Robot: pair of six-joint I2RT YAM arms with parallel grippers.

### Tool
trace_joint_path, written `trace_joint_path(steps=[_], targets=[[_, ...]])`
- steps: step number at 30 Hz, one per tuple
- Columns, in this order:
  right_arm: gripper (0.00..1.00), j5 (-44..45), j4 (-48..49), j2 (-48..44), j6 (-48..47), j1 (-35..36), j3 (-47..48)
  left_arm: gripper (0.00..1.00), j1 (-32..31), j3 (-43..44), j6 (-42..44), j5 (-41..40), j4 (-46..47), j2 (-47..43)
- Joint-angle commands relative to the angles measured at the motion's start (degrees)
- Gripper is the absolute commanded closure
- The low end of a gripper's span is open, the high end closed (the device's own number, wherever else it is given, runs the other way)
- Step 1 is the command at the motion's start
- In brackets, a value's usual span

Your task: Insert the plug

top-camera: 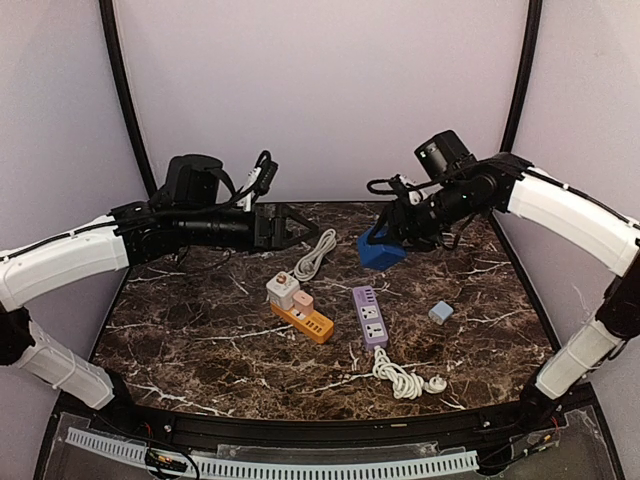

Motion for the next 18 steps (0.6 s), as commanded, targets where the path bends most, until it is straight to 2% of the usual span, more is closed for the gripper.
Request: trace_joint_path(steps=[1,4,8,12,18], targets=[[1.00,-2.80,-4.99,3.93,-2.06,-1.38,4.80,0.01,0.80,4.84,-3.03,-5.81,-14.48,2.91],[1.00,-6.17,-8.05,7.82,-3.21,-2.28,6.87,0.01,1.16,5.96,-4.19,-7.21,-17.83,4.34],[1.00,-2.24,-10.80,10.81,-4.05,-2.34,9.27,0.01,1.52,5.43,-5.28,-8.44,-19.21,3.90],[1.00,1.75,-8.53,9.37,-4.08,-2.57,9.25,0.01,1.63,3.99,-5.69,-9.61,-19.14,2.22],[1.00,-3.34,-13.86,15.33,-6.54,-3.23,12.52,0.01,1.68,1.73,-6.13,-11.41,-18.93,-0.23]])
